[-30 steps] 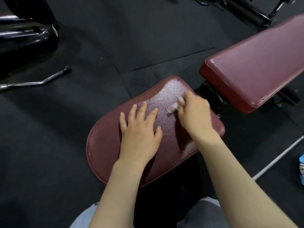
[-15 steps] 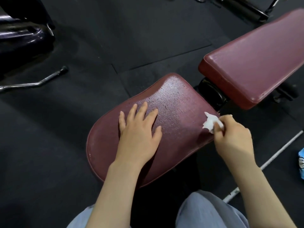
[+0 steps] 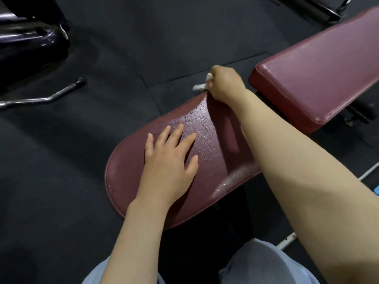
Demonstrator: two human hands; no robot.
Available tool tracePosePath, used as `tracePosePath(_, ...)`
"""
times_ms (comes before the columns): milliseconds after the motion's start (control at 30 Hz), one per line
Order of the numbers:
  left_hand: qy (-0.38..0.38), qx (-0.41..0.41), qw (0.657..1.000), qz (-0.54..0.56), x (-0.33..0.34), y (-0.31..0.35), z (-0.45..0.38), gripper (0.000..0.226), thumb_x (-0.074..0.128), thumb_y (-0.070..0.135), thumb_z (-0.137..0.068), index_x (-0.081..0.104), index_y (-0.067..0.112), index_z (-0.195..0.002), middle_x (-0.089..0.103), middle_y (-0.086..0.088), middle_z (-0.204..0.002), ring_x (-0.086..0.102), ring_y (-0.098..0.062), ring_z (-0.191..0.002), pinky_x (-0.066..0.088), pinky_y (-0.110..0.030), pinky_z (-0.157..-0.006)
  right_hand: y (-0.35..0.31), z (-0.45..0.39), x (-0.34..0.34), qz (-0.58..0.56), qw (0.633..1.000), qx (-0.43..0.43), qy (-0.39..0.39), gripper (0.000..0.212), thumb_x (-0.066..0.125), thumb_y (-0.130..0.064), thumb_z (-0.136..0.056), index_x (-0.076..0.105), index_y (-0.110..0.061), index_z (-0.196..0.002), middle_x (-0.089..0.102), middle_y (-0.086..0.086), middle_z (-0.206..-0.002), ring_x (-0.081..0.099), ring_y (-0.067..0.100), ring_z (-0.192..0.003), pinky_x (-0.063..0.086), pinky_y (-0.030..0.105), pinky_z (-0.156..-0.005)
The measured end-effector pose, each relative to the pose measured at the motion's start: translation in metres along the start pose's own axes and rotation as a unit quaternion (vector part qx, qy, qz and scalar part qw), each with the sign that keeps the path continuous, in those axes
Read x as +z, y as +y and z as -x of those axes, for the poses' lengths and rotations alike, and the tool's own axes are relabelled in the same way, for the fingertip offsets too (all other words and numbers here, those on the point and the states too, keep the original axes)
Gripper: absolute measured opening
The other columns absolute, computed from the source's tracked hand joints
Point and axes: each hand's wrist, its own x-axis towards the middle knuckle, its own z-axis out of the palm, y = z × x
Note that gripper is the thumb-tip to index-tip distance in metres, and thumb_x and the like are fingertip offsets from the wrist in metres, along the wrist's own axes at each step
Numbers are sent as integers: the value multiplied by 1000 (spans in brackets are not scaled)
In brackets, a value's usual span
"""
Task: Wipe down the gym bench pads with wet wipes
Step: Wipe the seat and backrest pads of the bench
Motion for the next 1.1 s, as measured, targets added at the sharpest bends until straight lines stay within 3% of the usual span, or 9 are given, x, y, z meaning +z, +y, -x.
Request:
tracePosePath(133,-10,-14,1000,-7,0,1,-1,52,47,44,-96,42,36,-147,27,4,-162,16,-20,-151,0,-50,-122,55,50,-6,-37,997,66,30,28,45,-26,-99,59,-2,-96,63,29,-108,57,45,-102,41,41,-78)
tracePosePath(200,-8,-28,999,-14,1,7,-5,51,47,43,-96,42,35,-147,26,4,-162,15,-20,-151,0,-52,-121,84,85,-7,-76,991,103,25,21,46,-19,-97,57,-2,-90,66,24,-102,58,42,-96,33,35,-68)
tracePosePath(267,-3,-43,999,-22,5,15,-10,51,48,41,-96,42,33,-147,25,2,-162,15,-22,-151,1,-55,-120,103,123,-11,-95,988,118,19,17,49,-19,-96,61,-7,-96,67,15,-97,58,35,-93,30,30,-67)
tracePosePath(400,16,-38,999,-32,16,32,-18,52,51,32,-95,45,22,-146,31,-6,-160,22,-28,-149,7,-57,-120,121,185,-20,-102,989,95,54,7,55,-18,-96,59,-13,-96,64,7,-82,59,34,-81,35,32,-65)
tracePosePath(600,-7,2,999,-54,31,65,-23,51,52,25,-93,47,16,-144,37,-9,-156,31,-31,-145,17,-60,-117,126,216,-13,-47,994,49,87,8,56,-12,-92,56,-7,-85,63,16,-70,56,40,-65,42,42,-59)
tracePosePath(733,-69,-17,995,-74,17,76,-21,56,53,25,-95,41,15,-149,30,-10,-160,24,-30,-148,14,-55,-119,120,235,-25,-24,998,57,7,8,56,-13,-91,55,-9,-85,61,11,-68,58,37,-66,39,40,-66)
tracePosePath(833,-108,16,989,-98,-4,93,-23,56,55,24,-94,44,11,-147,34,-13,-158,29,-31,-146,18,-48,-121,120,249,-53,-80,990,110,-47,12,48,-20,-98,54,-11,-92,61,5,-73,56,30,-70,40,40,-75)
tracePosePath(1100,-170,93,973,-128,-83,184,-29,53,58,22,-90,51,13,-142,45,-10,-151,38,-28,-142,25,-42,-120,138,291,-185,-204,944,245,-83,11,44,-24,-98,52,-19,-92,59,-2,-80,56,17,-72,45,35,-59)
